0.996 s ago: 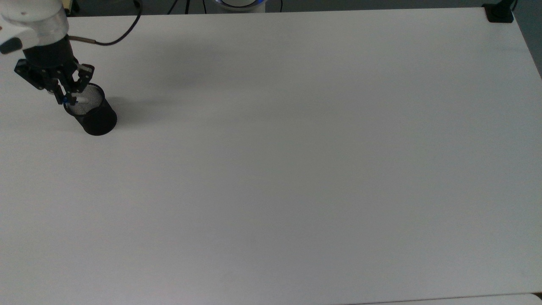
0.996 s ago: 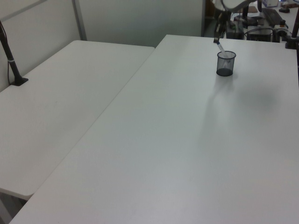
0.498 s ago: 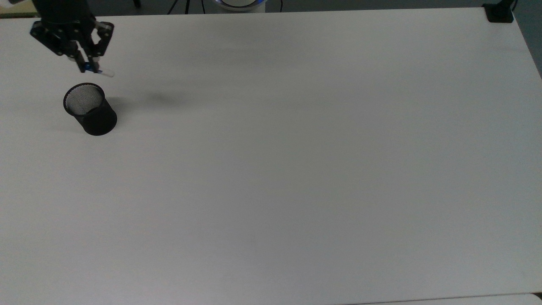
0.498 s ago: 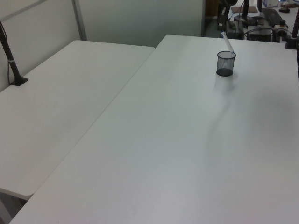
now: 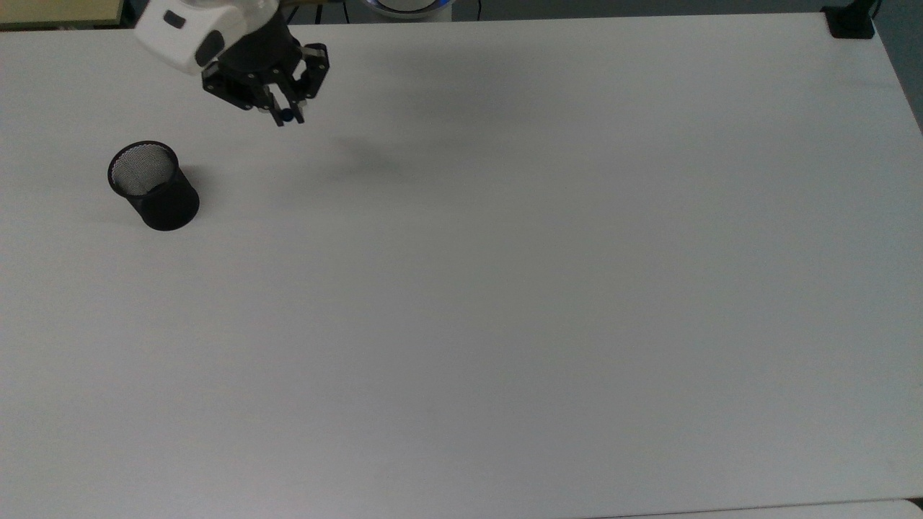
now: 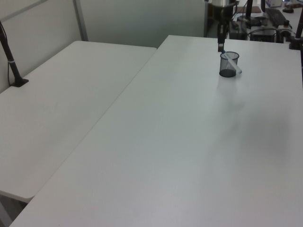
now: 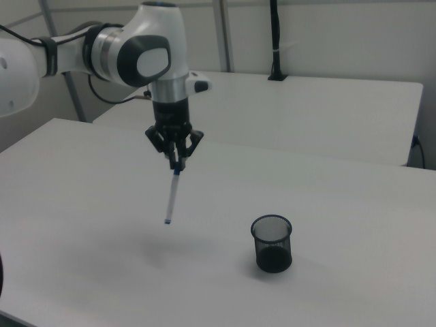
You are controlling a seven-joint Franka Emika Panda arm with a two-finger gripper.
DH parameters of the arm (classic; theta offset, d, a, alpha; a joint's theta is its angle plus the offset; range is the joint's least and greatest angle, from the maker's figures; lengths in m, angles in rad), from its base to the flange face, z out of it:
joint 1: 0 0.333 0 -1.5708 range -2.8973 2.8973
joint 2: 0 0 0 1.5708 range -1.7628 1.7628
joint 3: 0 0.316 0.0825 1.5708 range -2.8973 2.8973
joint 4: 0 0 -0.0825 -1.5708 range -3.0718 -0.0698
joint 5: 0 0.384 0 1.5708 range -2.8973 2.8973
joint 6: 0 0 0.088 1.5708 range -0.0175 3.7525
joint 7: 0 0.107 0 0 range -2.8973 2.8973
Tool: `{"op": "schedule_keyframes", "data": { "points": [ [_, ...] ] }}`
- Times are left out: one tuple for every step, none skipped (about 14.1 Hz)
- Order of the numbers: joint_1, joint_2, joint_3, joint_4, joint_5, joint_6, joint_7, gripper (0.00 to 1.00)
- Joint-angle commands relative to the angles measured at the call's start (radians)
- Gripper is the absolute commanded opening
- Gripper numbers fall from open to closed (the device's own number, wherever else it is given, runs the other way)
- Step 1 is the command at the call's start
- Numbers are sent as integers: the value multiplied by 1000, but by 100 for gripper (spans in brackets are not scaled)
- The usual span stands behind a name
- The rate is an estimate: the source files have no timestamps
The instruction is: Remove the marker
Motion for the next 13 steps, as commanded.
{"op": "schedule_keyframes", "data": {
  "points": [
    [78, 80, -12, -11, 15, -6, 88, 12],
    [101, 106, -12, -11, 15, -3, 114, 12],
    [117, 129, -12, -11, 15, -1, 143, 12],
    [134, 150, -12, -11, 13, 4, 173, 14],
    [147, 172, -12, -10, 10, 5, 197, 14],
    [161, 199, -12, -8, 9, 28, 204, 14],
    [166, 209, -12, -11, 10, 66, 215, 14],
    [169, 225, -12, -11, 10, 95, 236, 15],
    [169, 250, -12, -7, 3, 111, 259, 22],
    [169, 258, -12, -7, 1, 116, 263, 26],
    [169, 259, -12, -5, 1, 120, 263, 36],
    [169, 258, -12, -5, 1, 120, 264, 58],
    [172, 255, -14, -2, 1, 119, 264, 71]
  ]
}}
